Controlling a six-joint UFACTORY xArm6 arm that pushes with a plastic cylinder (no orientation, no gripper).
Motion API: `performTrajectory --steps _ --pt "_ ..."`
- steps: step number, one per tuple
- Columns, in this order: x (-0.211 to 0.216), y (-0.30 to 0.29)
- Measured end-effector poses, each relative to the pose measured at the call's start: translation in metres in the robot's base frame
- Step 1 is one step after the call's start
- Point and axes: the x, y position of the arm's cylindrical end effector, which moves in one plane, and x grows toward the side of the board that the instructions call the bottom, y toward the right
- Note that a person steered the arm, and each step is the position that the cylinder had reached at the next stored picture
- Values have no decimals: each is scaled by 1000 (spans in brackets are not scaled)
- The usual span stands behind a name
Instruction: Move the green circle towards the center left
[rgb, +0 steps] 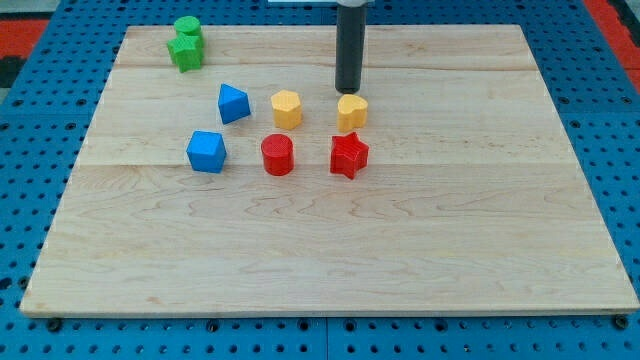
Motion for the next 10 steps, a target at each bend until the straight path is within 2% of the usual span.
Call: performTrajectory --steps 1,2,3,4,5,6,7,8,9,10 --pt "8 -29" --pt "2 -31" --pt "-8 22" --pt "7 139" --pt "77 171" --pt "80 163" --pt "-21 161" --pt "-86 94" --pt "-112 35" --pt "-108 -15"
